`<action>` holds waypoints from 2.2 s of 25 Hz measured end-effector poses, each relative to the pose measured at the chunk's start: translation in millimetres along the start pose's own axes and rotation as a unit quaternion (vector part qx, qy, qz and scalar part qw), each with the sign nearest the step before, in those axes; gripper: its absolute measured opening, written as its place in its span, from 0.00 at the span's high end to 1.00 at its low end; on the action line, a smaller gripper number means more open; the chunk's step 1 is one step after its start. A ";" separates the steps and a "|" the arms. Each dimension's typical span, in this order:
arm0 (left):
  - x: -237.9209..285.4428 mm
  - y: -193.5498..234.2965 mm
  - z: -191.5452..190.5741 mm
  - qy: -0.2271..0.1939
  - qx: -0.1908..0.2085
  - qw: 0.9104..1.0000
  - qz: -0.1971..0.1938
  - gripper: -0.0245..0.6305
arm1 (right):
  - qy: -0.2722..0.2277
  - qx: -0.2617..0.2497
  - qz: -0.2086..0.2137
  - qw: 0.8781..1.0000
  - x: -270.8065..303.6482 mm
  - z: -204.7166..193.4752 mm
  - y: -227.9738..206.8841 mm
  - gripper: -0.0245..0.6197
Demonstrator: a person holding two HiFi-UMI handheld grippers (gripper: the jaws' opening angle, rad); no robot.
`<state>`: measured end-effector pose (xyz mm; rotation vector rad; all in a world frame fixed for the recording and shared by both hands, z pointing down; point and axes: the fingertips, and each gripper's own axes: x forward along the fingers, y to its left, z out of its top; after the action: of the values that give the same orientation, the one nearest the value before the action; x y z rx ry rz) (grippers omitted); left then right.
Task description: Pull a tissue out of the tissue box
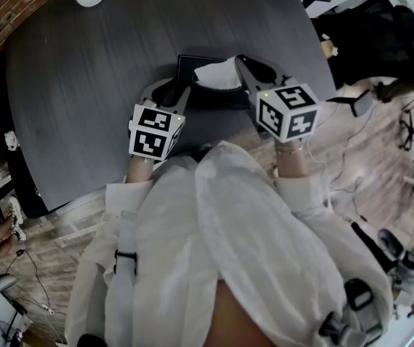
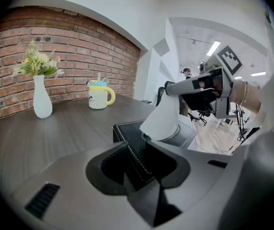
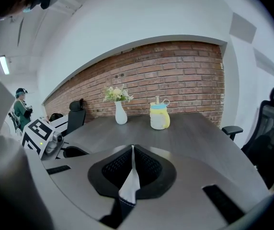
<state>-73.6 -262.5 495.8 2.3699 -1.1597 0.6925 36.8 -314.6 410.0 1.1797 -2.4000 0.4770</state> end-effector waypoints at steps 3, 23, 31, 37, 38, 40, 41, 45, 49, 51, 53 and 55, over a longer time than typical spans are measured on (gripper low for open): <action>0.9 0.3 0.8 -0.002 0.001 1.000 0.000 0.81 | -0.005 -0.001 0.008 1.000 1.9 4.0 1.4 0.95; -0.7 1.8 -0.9 0.002 0.003 1.000 0.003 0.81 | -0.018 0.014 0.024 0.999 2.5 20.4 4.1 0.95; -1.2 1.4 -2.3 0.002 0.003 1.000 0.000 0.81 | -0.023 0.016 0.020 0.999 2.3 22.5 1.8 0.95; -0.8 1.6 -0.2 0.001 0.008 1.000 -0.002 0.81 | -0.031 0.015 0.024 0.999 1.3 30.7 5.3 0.95; -0.9 1.8 -0.2 0.001 0.009 1.000 -0.002 0.81 | -0.035 0.014 0.023 0.999 0.8 33.5 4.7 0.95; -1.2 2.0 -0.2 0.001 0.008 1.000 -0.002 0.81 | -0.050 0.015 0.020 0.998 -1.2 41.2 1.7 0.95; -1.3 1.9 -0.2 0.001 0.008 1.000 -0.001 0.81 | -0.056 0.015 0.019 0.998 -2.2 44.9 0.0 0.95; -1.4 0.9 -0.6 0.001 0.008 1.000 -0.003 0.81 | -0.067 0.011 0.017 0.998 -6.7 54.5 -4.4 0.95; -1.6 1.7 -1.0 0.002 0.008 1.000 -0.004 0.81 | -0.079 0.009 0.018 0.997 -11.0 62.8 -2.1 0.95; -1.7 0.9 -0.9 0.002 0.008 1.000 -0.004 0.81 | -0.084 0.009 0.020 0.996 -13.7 66.1 -0.4 0.95; -1.5 0.3 -0.5 0.000 0.007 1.000 -0.004 0.81 | -0.087 0.008 0.021 0.996 -16.1 67.8 1.3 0.95; -1.4 0.4 -0.2 -0.001 0.006 1.000 -0.003 0.81 | -0.088 0.006 0.022 0.996 -17.6 67.9 3.3 0.95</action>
<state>-74.7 -261.7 495.2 2.3839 -1.1513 0.6963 29.0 -333.4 342.7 1.2234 -2.5804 0.4166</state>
